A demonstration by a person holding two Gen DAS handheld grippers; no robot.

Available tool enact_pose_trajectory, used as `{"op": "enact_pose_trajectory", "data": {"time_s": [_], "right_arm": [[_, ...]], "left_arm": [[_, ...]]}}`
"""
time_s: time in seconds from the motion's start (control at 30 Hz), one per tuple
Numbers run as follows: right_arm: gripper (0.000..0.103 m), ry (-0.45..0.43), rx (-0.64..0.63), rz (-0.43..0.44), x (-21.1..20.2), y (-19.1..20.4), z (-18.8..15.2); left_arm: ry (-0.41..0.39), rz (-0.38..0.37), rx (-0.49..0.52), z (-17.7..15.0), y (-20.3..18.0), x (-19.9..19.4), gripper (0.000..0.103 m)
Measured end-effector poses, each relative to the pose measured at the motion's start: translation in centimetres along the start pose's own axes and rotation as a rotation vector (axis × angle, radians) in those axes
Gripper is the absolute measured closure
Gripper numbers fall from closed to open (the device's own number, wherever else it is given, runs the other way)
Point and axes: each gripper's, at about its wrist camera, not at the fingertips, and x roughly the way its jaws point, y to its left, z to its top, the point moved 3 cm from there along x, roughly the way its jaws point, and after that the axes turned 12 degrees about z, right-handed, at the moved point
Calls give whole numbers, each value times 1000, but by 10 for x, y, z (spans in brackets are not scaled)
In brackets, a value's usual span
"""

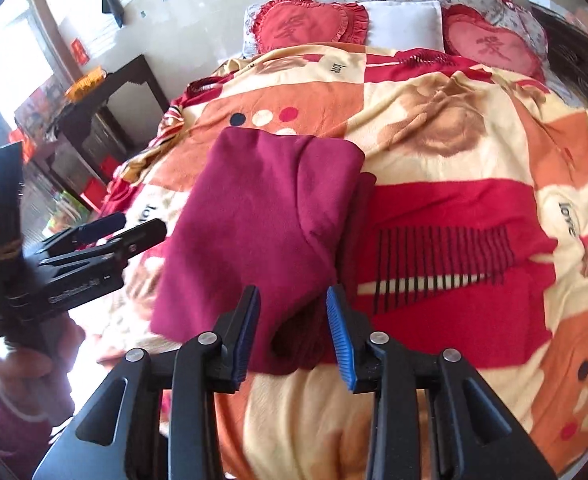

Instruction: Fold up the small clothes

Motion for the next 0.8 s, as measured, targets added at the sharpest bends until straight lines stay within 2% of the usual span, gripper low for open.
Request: {"op": "enact_pose_trajectory", "data": {"time_s": [0.2,0.53,0.67,0.8], "right_arm": [[72,-32,-7,-31,-7,8,0],[67,-98,-83,-135,15,17,20],[67,-112,-115,-149,23,22,24],[66,-105,-111,-136,31,21,26]], "left_arm": [[-8,-11,-9,0,0,-7,22],[-47,37,5,-3,7,-16,22],[-58,55,10,-3,11,-15,18],[-82,109,22,-3,13,-16,14]]}}
